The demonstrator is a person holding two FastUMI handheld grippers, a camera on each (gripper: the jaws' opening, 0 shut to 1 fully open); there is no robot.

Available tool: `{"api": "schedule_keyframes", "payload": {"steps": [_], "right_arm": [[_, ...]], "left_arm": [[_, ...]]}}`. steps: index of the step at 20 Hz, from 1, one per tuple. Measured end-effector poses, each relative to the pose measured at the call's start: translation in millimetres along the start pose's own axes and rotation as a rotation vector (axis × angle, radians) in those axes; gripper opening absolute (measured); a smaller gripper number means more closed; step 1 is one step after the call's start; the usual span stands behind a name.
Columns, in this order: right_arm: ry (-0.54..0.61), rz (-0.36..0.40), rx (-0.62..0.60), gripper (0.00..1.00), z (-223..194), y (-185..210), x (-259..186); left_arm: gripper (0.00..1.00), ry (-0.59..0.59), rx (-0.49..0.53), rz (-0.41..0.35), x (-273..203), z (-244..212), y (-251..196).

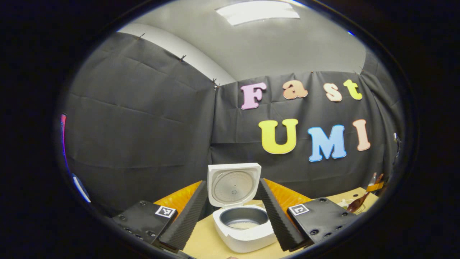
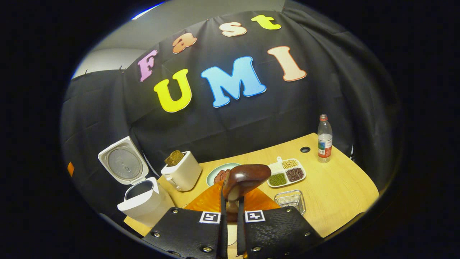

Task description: Close the left gripper, press the button to open the rice cooker; take a wooden spoon from the chopstick holder with the right hand, scoop a spoonful of rice and pour it into the rice cooker, then put the wooden spoon back into the chopstick holder.

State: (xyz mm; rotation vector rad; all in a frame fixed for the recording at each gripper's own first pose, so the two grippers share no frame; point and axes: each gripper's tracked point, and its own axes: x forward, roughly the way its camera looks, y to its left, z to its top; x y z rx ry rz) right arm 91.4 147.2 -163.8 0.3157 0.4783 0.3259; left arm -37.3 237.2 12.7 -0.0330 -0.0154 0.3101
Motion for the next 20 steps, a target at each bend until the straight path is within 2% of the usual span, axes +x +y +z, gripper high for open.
{"api": "schedule_keyframes", "payload": {"steps": [4,8,9,10,11,15,16,20], "right_arm": [[0.047,-0.003,-0.042,0.1,-28.6,16.9,14.5],[0.096,-0.034,-0.097,0.1,-57.9,23.3,27.4],[0.105,-0.043,-0.109,0.11,-64.2,23.7,30.8],[0.115,-0.053,-0.119,0.11,-69.9,23.6,35.2],[0.124,-0.063,-0.13,0.1,-75.6,24.1,38.0],[0.153,-0.104,-0.176,0.1,-94.0,25.1,50.3],[0.159,-0.117,-0.194,0.11,-97.3,24.5,53.2],[0.184,-0.155,-0.29,0.11,-110.7,26.8,61.2]], "left_arm": [[0.98,0.007,0.01,0.006,3.3,-5.9,18.5],[0.98,0.02,0.013,0.01,8.6,-11.6,36.1],[0.94,0.025,0.011,0.011,10.4,-14.6,40.9],[0.98,0.03,0.009,0.011,12.2,-17.0,44.9],[0.94,0.034,0.009,0.011,13.7,-19.4,48.7],[0.94,0.046,0.026,0.01,20.0,-26.9,62.5],[0.98,0.047,0.028,0.009,21.0,-28.2,65.3],[1.0,0.056,0.029,0.01,26.7,-34.8,75.7]]}}
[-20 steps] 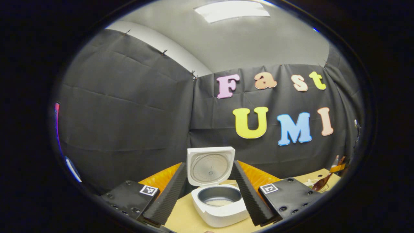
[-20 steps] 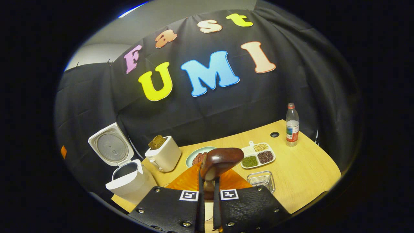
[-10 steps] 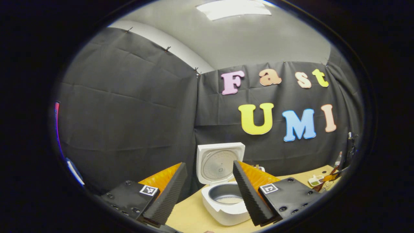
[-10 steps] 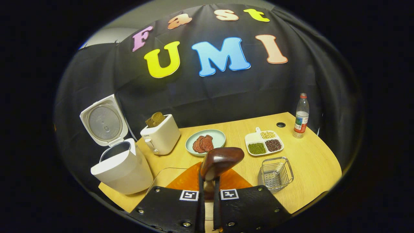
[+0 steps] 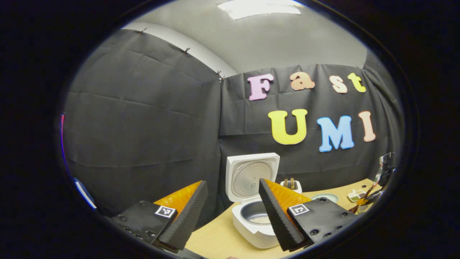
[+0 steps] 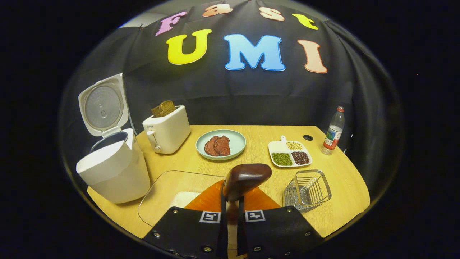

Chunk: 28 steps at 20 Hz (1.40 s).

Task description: Close the left gripper, press the button to open the rice cooker; take a wooden spoon from the chopstick holder with the right hand, scoop a spoonful of rice and pour it into the rice cooker, then put the wooden spoon back into the chopstick holder.

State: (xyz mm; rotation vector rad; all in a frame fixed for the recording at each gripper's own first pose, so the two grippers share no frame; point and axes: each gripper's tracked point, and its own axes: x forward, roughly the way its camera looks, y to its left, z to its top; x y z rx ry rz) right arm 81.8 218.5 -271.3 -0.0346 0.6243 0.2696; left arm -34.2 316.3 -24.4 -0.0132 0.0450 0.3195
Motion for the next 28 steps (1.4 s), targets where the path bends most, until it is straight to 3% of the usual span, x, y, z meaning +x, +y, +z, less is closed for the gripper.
{"api": "schedule_keyframes", "payload": {"steps": [5,9,12,15,16,19,21,25,28], "right_arm": [[0.014,0.01,-0.078,0.11,-5.1,29.5,3.9],[0.037,0.064,-0.045,0.11,-10.0,57.0,3.1],[0.053,0.084,-0.003,0.11,-10.2,62.1,3.3],[0.07,0.121,0.118,0.11,-11.0,64.7,2.7],[0.077,0.13,0.164,0.1,-12.0,64.8,2.6],[0.097,0.153,0.303,0.1,-13.5,58.7,4.0],[0.106,0.177,0.409,0.1,-14.9,53.6,3.6],[0.107,0.223,0.669,0.1,-18.7,39.9,3.8],[0.105,0.241,0.79,0.1,-21.7,31.3,1.4]], "left_arm": [[1.0,0.016,-0.002,0.004,6.3,-11.9,11.1],[0.94,0.016,-0.008,0.003,9.7,-14.6,14.5],[0.98,0.012,-0.004,-0.001,13.3,-13.5,14.8],[1.0,0.009,-0.008,-0.004,14.6,-12.7,14.0],[0.94,0.009,-0.008,-0.006,14.2,-12.9,12.6],[0.94,0.005,-0.002,-0.015,15.4,-11.0,8.1],[1.0,0.001,0.001,-0.024,16.2,-7.7,2.9],[1.0,-0.007,0.032,-0.05,15.5,0.5,-8.3],[1.0,-0.021,0.052,-0.056,14.5,7.8,-13.0]]}}
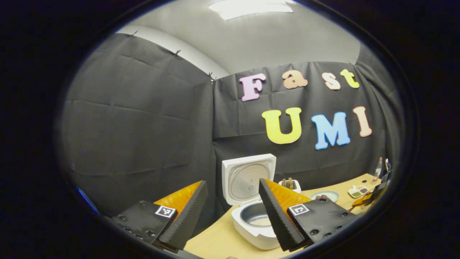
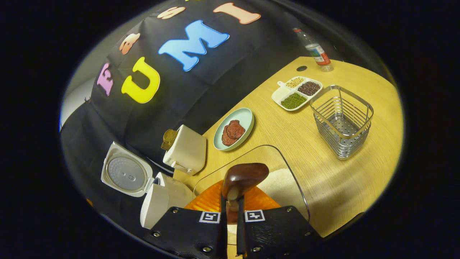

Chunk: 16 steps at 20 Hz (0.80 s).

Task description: Close the left gripper, press the button to open the rice cooker; take a wooden spoon from the chopstick holder with the right hand, scoop a spoonful of rice and pour it into the rice cooker, then put the wooden spoon back into the chopstick holder.

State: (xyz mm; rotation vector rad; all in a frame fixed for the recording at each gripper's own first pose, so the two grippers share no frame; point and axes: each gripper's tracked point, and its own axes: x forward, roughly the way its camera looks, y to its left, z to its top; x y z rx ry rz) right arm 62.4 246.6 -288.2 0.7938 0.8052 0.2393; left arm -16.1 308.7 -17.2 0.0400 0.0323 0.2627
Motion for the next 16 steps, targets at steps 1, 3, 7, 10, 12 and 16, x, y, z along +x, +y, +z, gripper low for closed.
{"api": "schedule_keyframes", "payload": {"steps": [1,3,7,10,12,16], "right_arm": [[-0.003,0.013,0.025,0.1,1.2,0.7,-3.1],[-0.012,0.046,0.075,0.1,5.8,5.7,-8.5],[-0.017,0.117,0.159,0.11,17.9,24.7,-18.5],[-0.015,0.179,0.233,0.11,29.8,43.5,-25.5],[-0.012,0.223,0.277,0.1,35.5,57.4,-30.6],[0.014,0.303,0.338,0.11,39.5,91.7,-34.7]], "left_arm": [[0.98,-0.001,-0.002,-0.005,-1.1,1.6,-2.7],[1.0,-0.003,-0.001,-0.012,-2.1,3.8,-6.1],[0.98,-0.011,-0.006,-0.019,-6.0,4.5,-9.7],[1.0,-0.005,-0.023,-0.012,-8.8,-0.2,-6.5],[0.98,-0.002,-0.031,0.0,-11.0,-2.7,-0.7],[1.0,0.005,-0.054,0.023,-14.9,-7.0,12.8]]}}
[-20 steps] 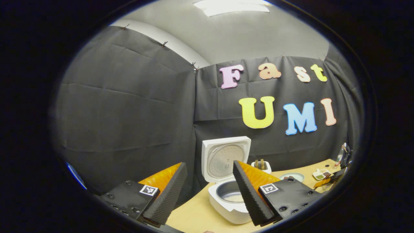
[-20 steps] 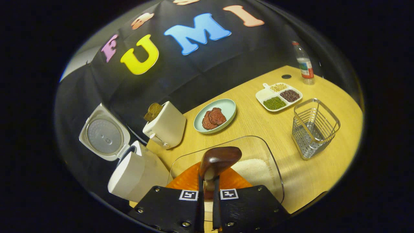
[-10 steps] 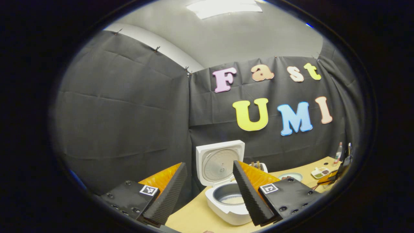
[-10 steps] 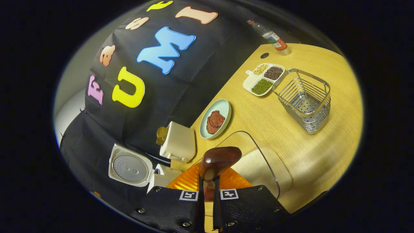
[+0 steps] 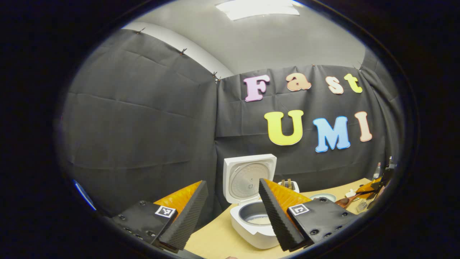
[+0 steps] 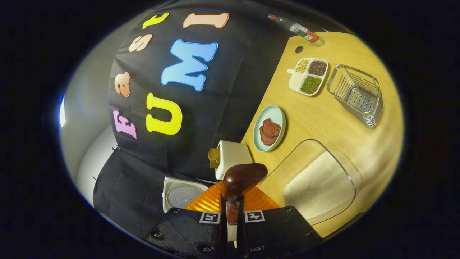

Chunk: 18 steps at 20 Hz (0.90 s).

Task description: Close the left gripper, press the button to open the rice cooker; take a wooden spoon from the chopstick holder with the right hand, scoop a spoonful of rice and pour it into the rice cooker, then put the wooden spoon back into the chopstick holder.

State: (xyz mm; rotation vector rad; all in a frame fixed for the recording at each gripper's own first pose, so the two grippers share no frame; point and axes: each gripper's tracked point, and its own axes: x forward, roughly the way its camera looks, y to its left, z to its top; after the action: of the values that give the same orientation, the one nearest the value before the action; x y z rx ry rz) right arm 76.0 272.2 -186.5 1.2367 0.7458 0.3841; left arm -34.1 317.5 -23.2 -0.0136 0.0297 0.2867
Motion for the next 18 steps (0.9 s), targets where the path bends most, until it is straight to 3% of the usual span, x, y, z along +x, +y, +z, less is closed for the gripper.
{"api": "schedule_keyframes", "payload": {"steps": [8,10,12,16,18], "right_arm": [[0.079,0.11,-0.042,0.1,-34.0,68.6,28.6],[0.099,0.125,-0.07,0.1,-44.2,82.0,38.0],[0.116,0.137,-0.098,0.1,-53.9,92.9,50.5],[0.154,0.151,-0.16,0.1,-75.2,110.8,73.1],[0.163,0.149,-0.212,0.1,-84.5,117.3,87.1]], "left_arm": [[0.98,0.009,-0.003,0.06,-17.5,-5.2,29.8],[0.94,0.016,-0.008,0.081,-22.4,-6.6,39.3],[1.0,0.024,-0.008,0.101,-25.7,-9.9,47.4],[0.94,0.027,-0.007,0.146,-37.8,-9.6,66.0],[1.0,0.038,-0.008,0.172,-42.6,-14.0,76.0]]}}
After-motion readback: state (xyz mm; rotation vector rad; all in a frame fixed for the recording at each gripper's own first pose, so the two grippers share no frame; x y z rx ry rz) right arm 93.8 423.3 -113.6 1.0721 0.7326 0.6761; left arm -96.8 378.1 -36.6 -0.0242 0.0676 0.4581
